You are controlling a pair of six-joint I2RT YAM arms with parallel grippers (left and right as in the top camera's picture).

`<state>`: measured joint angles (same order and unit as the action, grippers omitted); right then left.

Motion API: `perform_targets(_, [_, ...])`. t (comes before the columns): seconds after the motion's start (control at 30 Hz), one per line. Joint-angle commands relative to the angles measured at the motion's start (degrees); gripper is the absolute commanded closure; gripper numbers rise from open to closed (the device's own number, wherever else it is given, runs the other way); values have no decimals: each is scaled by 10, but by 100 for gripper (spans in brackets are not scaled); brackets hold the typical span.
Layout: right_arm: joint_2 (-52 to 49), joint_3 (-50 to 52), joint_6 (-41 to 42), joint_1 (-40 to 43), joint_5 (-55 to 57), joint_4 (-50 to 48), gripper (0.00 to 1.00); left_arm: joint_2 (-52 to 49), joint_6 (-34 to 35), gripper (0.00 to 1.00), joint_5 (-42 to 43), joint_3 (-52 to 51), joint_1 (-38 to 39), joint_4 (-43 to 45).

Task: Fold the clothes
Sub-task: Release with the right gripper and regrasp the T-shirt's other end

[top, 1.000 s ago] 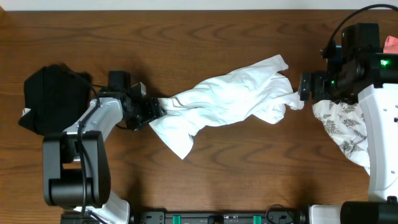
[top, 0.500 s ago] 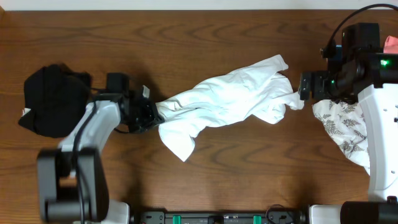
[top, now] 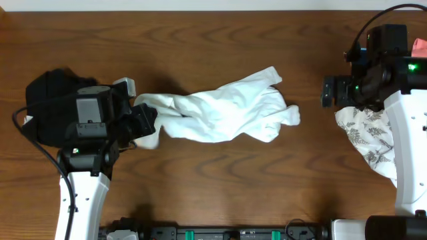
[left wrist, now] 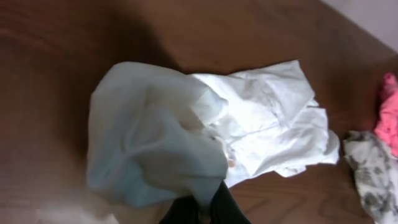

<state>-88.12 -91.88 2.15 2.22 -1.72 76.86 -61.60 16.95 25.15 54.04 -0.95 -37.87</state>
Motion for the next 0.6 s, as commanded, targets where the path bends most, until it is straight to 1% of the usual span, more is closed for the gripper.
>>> perform_targets(0.0, [5,7,-1,0,-6,6,1,-16,5,94,-31,3,0,-5])
perform_targets(0.13, [5,50,-37,0,-75,-3,1,-33,5,94,-34,3,0,-5])
perform_targets(0.23, [5,100,-44,0,-98,-26,1,-40,5,94,-34,3,0,-6])
perform_targets(0.33, [5,155,-50,-5,-109,-75,1,-43,5,94,-34,3,0,-5])
perform_targets(0.47, [5,214,-66,-17,-191,-144,1,-43,5,94,-34,3,0,-5])
perform_targets(0.57, [5,257,-64,-26,-211,-215,1,-43,5,94,-34,3,0,-5])
